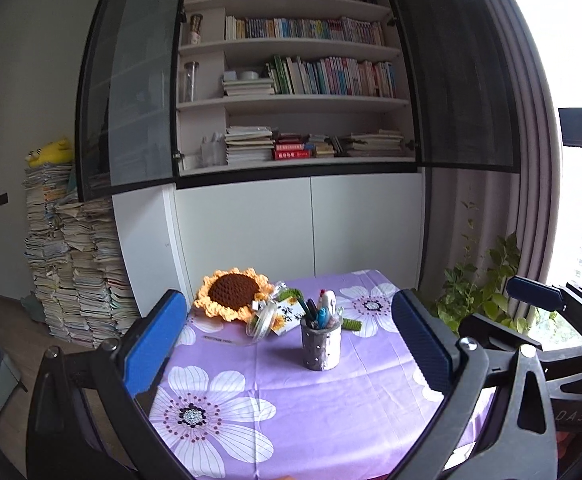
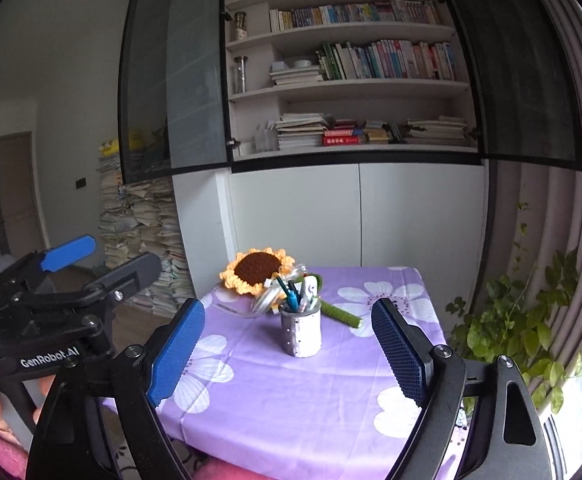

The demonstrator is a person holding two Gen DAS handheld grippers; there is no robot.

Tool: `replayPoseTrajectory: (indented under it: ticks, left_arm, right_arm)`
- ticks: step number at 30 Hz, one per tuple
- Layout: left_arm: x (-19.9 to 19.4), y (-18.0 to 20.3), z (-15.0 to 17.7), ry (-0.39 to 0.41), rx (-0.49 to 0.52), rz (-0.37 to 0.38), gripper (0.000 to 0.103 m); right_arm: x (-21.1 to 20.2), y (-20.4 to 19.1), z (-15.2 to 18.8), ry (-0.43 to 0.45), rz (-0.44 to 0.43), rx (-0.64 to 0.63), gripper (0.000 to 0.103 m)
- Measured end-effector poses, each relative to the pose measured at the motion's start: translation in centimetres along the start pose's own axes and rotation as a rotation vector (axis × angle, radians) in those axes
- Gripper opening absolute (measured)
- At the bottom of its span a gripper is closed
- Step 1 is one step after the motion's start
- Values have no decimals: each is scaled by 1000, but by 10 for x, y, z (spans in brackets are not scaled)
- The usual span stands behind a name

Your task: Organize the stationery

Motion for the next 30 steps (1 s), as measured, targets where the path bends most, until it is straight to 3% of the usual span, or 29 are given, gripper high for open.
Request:
replayPoseTrajectory:
  ticks: [20,30]
  left_arm:
    - [-28,-13,-10,76,-31,-12,102]
    - [-28,-14,-10,81,-22,-15,102]
  right_arm:
    - [-22,-4,-16,89,27,36,87]
    - [-18,-9,-13,77,12,22,87]
Point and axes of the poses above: each gripper's, at about its wrist camera, not at the fingertips, and x roughly the way its jaws point, y to its right, z to its underside, the point moved 2 cm from there along x, roughly the way its jaws point, and after that the axes turned 8 degrees about -x, right-handed, at the moved point
